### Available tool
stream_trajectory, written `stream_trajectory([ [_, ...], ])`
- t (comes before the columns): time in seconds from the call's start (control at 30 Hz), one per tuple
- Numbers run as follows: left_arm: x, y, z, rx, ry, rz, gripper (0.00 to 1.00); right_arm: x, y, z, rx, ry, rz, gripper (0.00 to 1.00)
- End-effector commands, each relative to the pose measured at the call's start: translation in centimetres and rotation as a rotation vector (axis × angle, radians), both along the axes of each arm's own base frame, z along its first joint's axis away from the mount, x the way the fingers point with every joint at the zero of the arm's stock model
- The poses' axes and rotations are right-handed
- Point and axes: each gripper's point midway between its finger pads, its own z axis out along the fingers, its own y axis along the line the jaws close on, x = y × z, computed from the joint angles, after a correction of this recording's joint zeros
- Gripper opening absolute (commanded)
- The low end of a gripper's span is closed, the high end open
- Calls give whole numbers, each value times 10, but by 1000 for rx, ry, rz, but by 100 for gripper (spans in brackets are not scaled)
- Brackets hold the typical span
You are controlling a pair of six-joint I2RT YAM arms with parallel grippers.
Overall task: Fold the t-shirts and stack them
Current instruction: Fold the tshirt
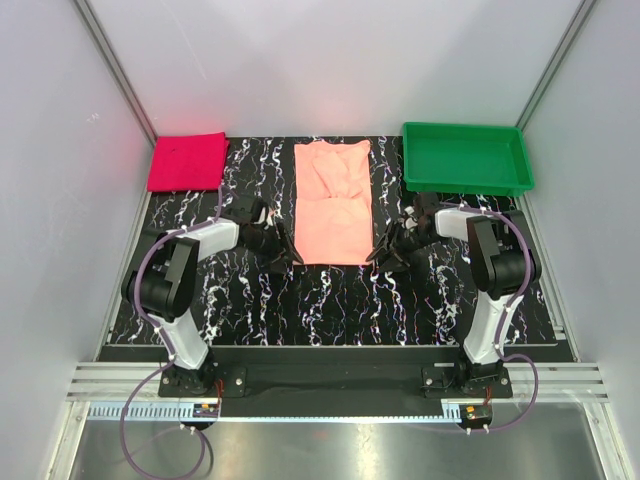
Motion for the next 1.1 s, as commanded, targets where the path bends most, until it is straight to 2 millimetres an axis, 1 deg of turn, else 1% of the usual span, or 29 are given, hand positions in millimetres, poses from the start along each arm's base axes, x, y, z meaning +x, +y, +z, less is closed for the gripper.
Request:
stream_trajectory([
  [0.0,13,7,-11,56,-22,46,64,15,-8,-23,-113,-36,-37,55],
  [0.07,10,9,-16,68,3,57,64,17,-11,-28,-137,-28,-52,55],
  [0.2,10,13,-23,95,18,78,64,26,-16,-30,-180,-46,-61,54],
  [0.47,12,11,-35,97,50,96,59,31,-18,-34,-210,-46,-54,53],
  [0.73,19,11,-46,112,68,100,52,32,-8,-39,-206,-43,-27,50],
  [0.8,23,10,-45,111,61,98,49,31,-5,-40,-212,-46,-18,50],
  [0.93,23,10,-48,114,65,88,42,29,-2,-43,-220,-46,-6,49],
  [1.03,22,10,-50,118,67,76,36,28,-2,-47,-226,-42,-1,41],
  [1.07,22,10,-49,118,66,72,33,29,-2,-47,-225,-45,2,36],
])
